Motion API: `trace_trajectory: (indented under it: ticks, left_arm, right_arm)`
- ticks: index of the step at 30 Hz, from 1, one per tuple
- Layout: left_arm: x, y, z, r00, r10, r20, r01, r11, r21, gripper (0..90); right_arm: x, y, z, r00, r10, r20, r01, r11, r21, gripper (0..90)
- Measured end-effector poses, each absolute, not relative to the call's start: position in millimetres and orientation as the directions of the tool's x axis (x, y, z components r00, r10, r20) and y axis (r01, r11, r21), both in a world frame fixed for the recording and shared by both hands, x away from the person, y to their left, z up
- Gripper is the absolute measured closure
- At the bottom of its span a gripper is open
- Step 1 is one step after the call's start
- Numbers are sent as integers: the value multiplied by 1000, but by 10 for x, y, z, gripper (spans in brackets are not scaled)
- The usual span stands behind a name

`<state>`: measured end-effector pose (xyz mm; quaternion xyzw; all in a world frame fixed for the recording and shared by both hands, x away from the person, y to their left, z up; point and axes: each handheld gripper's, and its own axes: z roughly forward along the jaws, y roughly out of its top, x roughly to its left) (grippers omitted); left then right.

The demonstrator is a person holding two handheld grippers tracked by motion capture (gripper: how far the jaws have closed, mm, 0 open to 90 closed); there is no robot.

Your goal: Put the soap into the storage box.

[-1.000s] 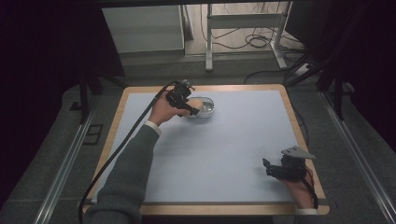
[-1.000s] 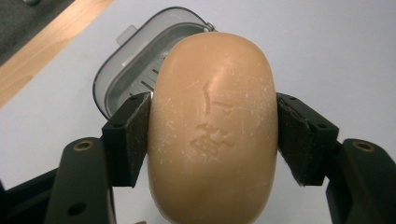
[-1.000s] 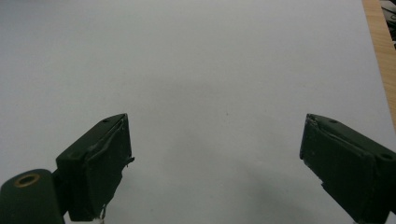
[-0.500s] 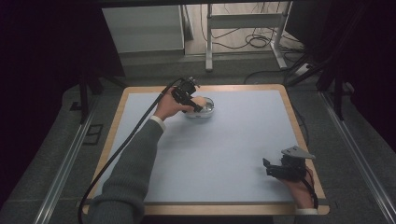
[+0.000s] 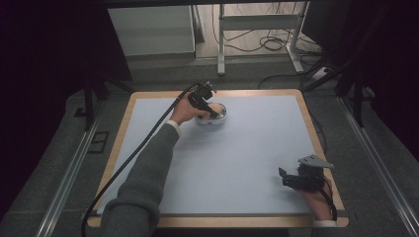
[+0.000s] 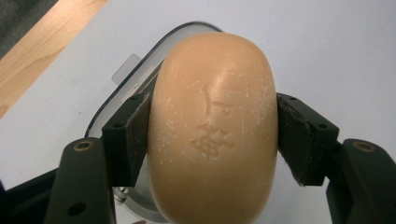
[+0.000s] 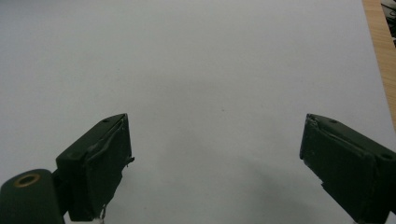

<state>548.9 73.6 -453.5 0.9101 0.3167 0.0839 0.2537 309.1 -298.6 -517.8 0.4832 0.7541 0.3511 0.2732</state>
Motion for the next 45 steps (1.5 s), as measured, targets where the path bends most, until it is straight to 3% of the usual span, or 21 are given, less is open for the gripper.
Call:
trace_trajectory:
  ticks: [13,21,30,45]
  left_arm:
    - [5543,714,-4673,783,622,-5,537,-672,510,317]
    - [5435,750,-4525,781,623,-42,529,-625,573,257]
    - [5182,928,-4433,750,657,-73,554,-565,612,206]
    - [4513,1427,-4412,716,695,-65,524,-475,707,203]
  right_arm:
    - [3094,-2984,-5192,-390,918,-73,535,290,794,88]
    - [3089,-2980,-5189,-399,914,-72,529,294,796,88]
    - [3089,-2950,-5189,-407,910,-77,526,302,795,88]
    - [3082,-2950,-5168,-396,915,-81,526,298,797,88]
